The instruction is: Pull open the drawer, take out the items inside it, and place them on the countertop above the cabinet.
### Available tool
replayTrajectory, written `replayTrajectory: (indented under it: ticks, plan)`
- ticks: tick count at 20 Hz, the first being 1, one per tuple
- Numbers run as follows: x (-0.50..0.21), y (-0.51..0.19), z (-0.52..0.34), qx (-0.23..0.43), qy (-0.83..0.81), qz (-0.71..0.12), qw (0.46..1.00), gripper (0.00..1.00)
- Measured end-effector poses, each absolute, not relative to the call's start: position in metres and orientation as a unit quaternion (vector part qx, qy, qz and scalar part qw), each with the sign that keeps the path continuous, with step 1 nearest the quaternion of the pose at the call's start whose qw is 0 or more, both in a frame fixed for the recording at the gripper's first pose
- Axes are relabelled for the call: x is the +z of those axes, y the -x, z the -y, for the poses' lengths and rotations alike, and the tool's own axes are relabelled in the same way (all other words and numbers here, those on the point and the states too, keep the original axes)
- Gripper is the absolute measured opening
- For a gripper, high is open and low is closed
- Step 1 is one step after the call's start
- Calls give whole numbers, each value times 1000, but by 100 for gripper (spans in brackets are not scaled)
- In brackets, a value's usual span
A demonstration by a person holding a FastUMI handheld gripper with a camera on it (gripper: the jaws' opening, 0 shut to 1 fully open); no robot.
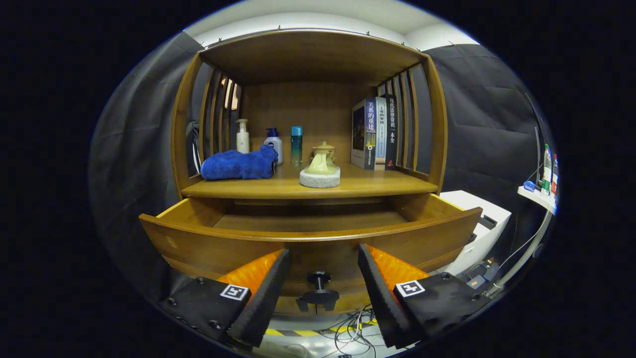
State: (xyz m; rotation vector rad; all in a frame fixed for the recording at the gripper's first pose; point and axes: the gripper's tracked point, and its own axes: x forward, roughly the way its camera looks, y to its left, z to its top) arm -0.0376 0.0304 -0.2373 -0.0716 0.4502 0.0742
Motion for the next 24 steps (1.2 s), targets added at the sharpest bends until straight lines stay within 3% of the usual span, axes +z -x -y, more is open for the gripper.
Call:
replayTrajectory:
  ticks: [24]
  plan:
    - [-265, -38, -43, 41, 31, -239, 970, 92]
